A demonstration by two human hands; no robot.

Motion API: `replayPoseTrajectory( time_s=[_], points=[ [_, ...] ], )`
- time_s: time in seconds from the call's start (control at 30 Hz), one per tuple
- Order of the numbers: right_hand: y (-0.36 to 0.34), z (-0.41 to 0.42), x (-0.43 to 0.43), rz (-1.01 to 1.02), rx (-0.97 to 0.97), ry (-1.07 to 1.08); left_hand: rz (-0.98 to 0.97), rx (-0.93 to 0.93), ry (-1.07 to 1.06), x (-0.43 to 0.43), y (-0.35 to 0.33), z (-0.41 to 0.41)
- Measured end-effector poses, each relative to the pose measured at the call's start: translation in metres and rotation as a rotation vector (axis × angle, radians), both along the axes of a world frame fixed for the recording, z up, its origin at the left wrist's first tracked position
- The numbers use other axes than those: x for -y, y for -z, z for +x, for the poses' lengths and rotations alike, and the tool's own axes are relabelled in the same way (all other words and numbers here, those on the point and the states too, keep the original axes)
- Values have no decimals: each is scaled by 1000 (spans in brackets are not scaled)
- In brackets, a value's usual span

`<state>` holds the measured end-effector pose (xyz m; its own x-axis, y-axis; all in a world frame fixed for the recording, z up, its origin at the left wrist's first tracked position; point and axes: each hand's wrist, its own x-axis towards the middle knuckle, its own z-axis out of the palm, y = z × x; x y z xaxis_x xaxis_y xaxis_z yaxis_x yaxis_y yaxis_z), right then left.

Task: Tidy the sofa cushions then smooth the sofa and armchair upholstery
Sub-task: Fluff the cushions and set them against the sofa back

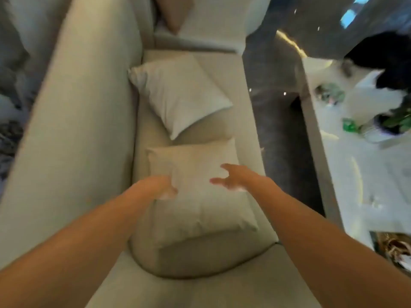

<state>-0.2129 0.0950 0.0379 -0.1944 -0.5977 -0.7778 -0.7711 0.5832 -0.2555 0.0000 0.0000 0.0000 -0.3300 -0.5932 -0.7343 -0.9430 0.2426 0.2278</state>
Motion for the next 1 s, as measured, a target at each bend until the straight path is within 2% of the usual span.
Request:
replayPoseTrajectory(
  time_s=[0.13,0.23,0.3,0.43,0.5,0.6,0.7,0.77,0.87,1.0],
  points=[
    [109,8,-24,12,-49,294,0,-108,-239,-8,91,12],
    [176,21,-31,-30,3,578,30,-262,-411,-10,147,22],
    [194,27,-28,-71,-13,690,-61,-389,-470,-10,159,28],
    [187,34,-16,-129,-18,845,-107,-490,-542,-7,136,25],
    [175,42,-9,-190,94,975,-207,-521,-481,4,106,24],
    [158,74,8,-242,371,1105,-395,-502,-292,30,40,40],
    [144,120,35,-100,618,1254,-474,-433,-75,55,-24,77],
    [140,149,57,-32,717,1190,-490,-332,0,71,-51,105],
    [147,184,82,12,761,1046,-399,-156,43,88,-71,128],
    [149,175,86,111,790,997,-432,13,229,107,-76,106]
  ],
)
